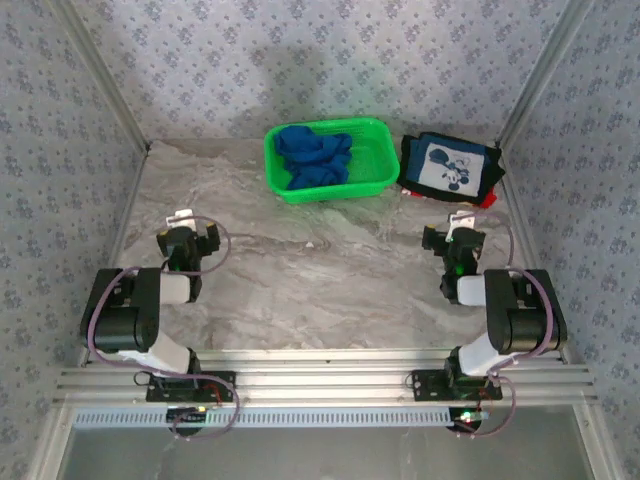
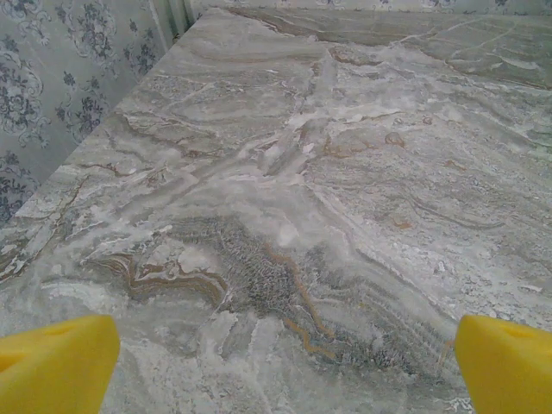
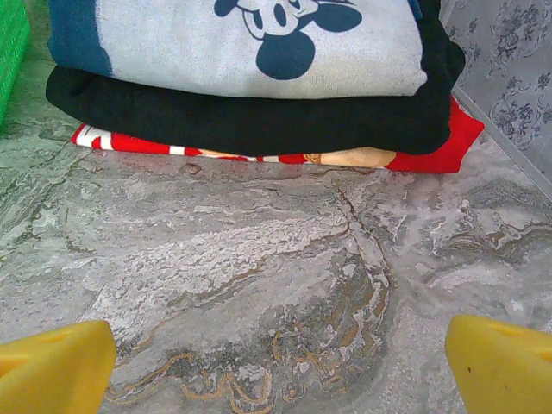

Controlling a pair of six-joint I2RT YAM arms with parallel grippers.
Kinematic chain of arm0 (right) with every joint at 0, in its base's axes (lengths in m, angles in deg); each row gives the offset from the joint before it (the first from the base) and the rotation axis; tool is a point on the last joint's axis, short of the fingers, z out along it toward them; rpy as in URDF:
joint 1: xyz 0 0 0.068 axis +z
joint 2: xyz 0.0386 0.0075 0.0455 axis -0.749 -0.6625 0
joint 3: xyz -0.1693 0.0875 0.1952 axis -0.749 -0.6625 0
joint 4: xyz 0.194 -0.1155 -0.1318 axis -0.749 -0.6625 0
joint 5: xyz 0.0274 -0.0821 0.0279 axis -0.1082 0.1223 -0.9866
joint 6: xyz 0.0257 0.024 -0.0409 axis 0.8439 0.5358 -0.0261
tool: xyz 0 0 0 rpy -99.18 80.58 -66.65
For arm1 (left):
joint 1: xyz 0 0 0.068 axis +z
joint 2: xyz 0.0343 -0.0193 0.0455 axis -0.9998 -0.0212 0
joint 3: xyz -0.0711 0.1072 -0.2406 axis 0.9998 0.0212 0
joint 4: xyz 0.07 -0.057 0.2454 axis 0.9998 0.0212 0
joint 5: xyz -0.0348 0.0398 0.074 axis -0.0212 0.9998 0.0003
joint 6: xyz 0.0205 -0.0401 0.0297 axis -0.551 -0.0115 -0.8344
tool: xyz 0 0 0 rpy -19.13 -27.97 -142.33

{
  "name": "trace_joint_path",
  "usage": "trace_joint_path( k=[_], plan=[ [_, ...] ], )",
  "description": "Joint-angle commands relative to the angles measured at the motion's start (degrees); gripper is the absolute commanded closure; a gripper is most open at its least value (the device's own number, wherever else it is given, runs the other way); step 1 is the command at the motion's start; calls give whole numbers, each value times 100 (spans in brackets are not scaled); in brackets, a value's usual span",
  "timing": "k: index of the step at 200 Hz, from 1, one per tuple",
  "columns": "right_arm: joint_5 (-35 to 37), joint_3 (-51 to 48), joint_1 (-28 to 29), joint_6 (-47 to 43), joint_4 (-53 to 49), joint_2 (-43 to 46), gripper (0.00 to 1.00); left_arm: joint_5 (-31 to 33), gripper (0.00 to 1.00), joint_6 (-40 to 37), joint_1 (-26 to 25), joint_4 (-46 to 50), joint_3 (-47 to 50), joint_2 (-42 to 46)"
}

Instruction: Fold and stack the t-shirts

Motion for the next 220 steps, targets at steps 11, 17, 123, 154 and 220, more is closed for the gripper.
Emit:
trace_joint_path(
  k=[11, 17, 123, 154, 220],
  plan=[
    [60, 7, 15, 1, 128, -9, 0, 89, 0, 54, -2, -200, 59, 52],
    [60, 5, 9, 6, 124, -6, 0, 89, 0, 54, -2, -192, 53, 53],
    [60, 1, 8, 5, 123, -6, 0, 85, 0, 60, -2, -200, 59, 54],
    [-17, -67, 27, -55, 227, 93, 0, -1, 0, -35, -14, -350, 111, 118],
    [-812, 1283, 484, 360, -5330, 3150, 0, -435, 0, 1435, -188, 5901, -2441, 2406]
  ],
)
